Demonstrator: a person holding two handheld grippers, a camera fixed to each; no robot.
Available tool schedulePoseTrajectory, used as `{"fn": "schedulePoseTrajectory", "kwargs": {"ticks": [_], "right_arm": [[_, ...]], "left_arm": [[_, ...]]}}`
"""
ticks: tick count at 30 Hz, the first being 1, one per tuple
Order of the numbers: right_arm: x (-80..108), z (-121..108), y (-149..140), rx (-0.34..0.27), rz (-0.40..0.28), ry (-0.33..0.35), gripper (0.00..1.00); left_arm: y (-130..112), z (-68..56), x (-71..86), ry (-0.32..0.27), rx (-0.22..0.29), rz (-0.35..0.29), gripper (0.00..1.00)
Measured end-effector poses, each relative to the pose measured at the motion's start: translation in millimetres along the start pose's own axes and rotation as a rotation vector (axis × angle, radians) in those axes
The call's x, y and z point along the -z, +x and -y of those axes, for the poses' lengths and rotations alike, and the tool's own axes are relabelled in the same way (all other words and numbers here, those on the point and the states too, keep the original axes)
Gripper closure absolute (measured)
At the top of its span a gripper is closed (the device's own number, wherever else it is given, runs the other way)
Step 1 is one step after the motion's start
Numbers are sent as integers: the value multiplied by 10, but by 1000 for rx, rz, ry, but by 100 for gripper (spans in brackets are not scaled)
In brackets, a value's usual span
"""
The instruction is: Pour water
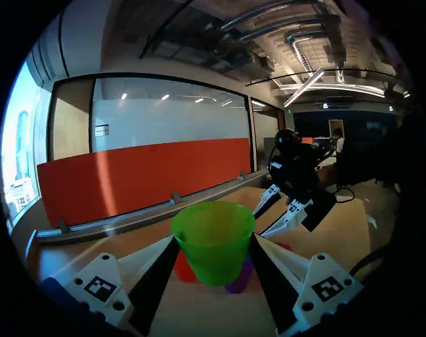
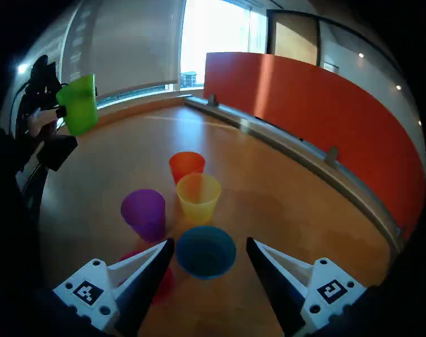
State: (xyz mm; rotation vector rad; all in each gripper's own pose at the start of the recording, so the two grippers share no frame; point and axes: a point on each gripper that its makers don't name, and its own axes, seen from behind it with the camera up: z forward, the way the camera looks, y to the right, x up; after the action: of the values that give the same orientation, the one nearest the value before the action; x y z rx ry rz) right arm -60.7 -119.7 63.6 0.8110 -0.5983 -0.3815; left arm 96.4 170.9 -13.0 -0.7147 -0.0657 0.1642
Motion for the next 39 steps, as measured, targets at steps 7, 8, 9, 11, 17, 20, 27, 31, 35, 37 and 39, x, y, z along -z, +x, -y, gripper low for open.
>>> {"fn": "schedulePoseTrajectory", "kwargs": {"ticks": [7, 8, 9, 11, 17, 20, 27, 31, 35, 37, 39], "right_arm": [[-60, 24, -41, 6, 25, 17, 1], [-67, 27, -46, 6, 29, 19, 1], [-75, 29, -52, 7, 32, 20, 1], [-92, 33, -66, 8, 40, 21, 1], [-145, 44, -95, 12, 55, 27, 1], [-176, 59, -107, 8, 64, 34, 0], [-223, 68, -186, 0, 96, 38, 0], [-249, 75, -224, 0, 107, 39, 0], [-256, 73, -253, -10, 117, 40, 0], [-257, 74, -261, -14, 119, 42, 0], [-258, 75, -267, -17, 122, 43, 0]], "left_arm": [[-2, 4, 32, 3, 4, -2, 16], [-7, 4, 34, 4, 4, -2, 16], [-11, 6, 37, 4, 4, -2, 16], [-21, 8, 42, 6, 6, -1, 16], [-39, 14, 55, 11, 9, 0, 16], [-49, 17, 57, 12, 14, 1, 16], [-85, 20, 59, 14, 17, 4, 16], [-99, 16, 61, 13, 19, 5, 16], [-133, 15, 59, 13, 23, 11, 16], [-155, 20, 53, 15, 24, 14, 16], [-175, 23, 49, 16, 25, 17, 16]]}}
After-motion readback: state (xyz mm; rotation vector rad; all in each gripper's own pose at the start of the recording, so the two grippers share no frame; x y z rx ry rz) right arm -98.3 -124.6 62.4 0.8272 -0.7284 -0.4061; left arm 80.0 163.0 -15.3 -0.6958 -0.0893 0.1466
